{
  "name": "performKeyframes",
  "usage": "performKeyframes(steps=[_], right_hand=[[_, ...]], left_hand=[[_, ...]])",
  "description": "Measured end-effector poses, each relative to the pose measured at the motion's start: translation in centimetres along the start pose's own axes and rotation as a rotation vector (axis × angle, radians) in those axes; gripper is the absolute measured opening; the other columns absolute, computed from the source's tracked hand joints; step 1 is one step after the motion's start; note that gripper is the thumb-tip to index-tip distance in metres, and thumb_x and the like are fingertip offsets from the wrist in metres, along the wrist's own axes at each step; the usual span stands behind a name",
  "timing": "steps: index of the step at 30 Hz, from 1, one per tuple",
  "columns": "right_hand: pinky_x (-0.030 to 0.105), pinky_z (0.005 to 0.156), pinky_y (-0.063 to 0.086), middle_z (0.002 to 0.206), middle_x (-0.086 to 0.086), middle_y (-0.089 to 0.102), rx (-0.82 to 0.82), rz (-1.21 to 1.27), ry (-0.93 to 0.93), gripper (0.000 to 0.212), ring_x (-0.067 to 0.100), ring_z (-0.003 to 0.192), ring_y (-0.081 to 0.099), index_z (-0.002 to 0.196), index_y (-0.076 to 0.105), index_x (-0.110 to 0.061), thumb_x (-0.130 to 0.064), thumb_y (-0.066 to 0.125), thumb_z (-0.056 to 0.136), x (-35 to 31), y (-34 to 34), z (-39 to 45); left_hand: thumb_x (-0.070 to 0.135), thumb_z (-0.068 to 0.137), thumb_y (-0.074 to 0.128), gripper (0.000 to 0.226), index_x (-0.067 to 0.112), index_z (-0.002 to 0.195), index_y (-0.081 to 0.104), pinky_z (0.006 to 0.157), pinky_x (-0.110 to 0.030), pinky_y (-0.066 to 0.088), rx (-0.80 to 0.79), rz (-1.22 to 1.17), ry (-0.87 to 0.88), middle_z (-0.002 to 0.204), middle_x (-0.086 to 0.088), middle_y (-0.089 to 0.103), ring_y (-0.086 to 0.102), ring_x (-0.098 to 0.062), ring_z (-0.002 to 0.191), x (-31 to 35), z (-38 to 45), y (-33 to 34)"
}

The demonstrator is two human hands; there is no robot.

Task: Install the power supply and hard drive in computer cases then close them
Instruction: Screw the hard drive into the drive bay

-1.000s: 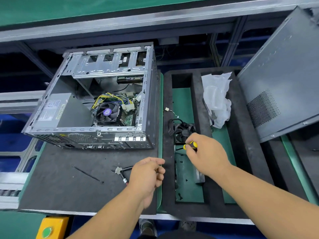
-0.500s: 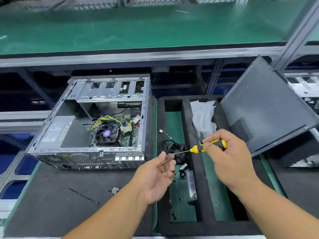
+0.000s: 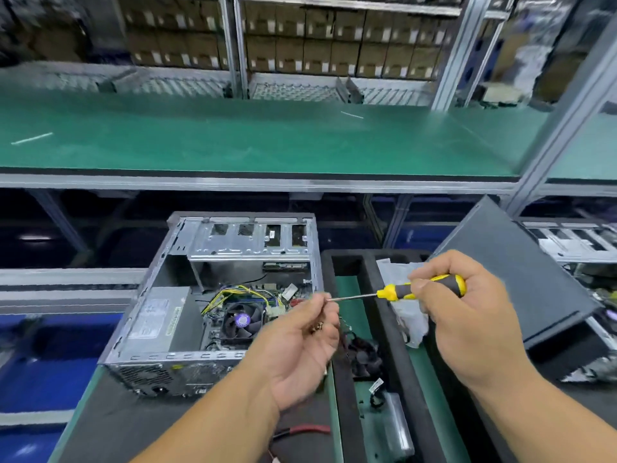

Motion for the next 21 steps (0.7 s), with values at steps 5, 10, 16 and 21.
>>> performKeyframes(steps=[5, 10, 16, 21], right_hand=[[0.020, 0.041, 0.030, 0.055, -0.007, 0.064, -0.009, -0.072, -0.069, 0.006, 0.013, 0.046, 0.036, 0.083, 0.066, -0.029, -0.029, 0.060, 0.081, -2.9, 4.2, 0.2], [0.019, 0.040, 0.028, 0.050, -0.006, 0.057, -0.150, -0.138, -0.156, 0.005, 0.008, 0.040, 0.034, 0.087, 0.064, -0.028, -0.027, 0.060, 0.089, -3.8, 8.3, 0.9], [0.015, 0.043, 0.033, 0.055, -0.008, 0.056, -0.133, -0.280, -0.181, 0.013, 0.005, 0.046, 0.043, 0.082, 0.063, -0.032, -0.025, 0.064, 0.092, -2.7, 11.2, 7.3], [0.027, 0.047, 0.041, 0.070, -0.011, 0.064, -0.234, -0.501, -0.172, 0.009, 0.007, 0.053, 0.055, 0.084, 0.058, -0.037, -0.035, 0.059, 0.093, -1.3, 15.3, 14.6]], left_hand=[[0.003, 0.080, 0.071, 0.012, -0.005, 0.087, 0.075, 0.055, -0.023, 0.059, -0.026, -0.032, 0.001, 0.086, -0.018, 0.069, 0.068, -0.019, 0.066, 3.5, -0.4, -1.2], [0.001, 0.075, 0.074, 0.019, -0.007, 0.092, 0.072, 0.054, -0.025, 0.060, 0.025, -0.083, 0.017, 0.085, -0.020, 0.070, 0.069, -0.020, 0.065, 6.5, 1.3, -3.1], [0.017, 0.085, 0.080, 0.038, -0.010, 0.110, 0.072, 0.051, -0.025, 0.055, 0.027, 0.043, 0.003, 0.090, -0.018, 0.070, 0.063, -0.018, 0.066, 9.2, 5.1, -4.5], [0.017, 0.096, 0.045, 0.025, 0.005, 0.093, 0.066, 0.049, -0.023, 0.029, 0.406, 0.114, 0.067, 0.063, -0.004, 0.055, 0.040, -0.013, 0.053, 11.7, 8.8, -7.9]])
Point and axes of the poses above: each hand's wrist, its own z-axis towards the middle knuckle, its own y-axis out of the palm, x = y × z, the point moved 6 cm from there along z, towards the middle knuckle
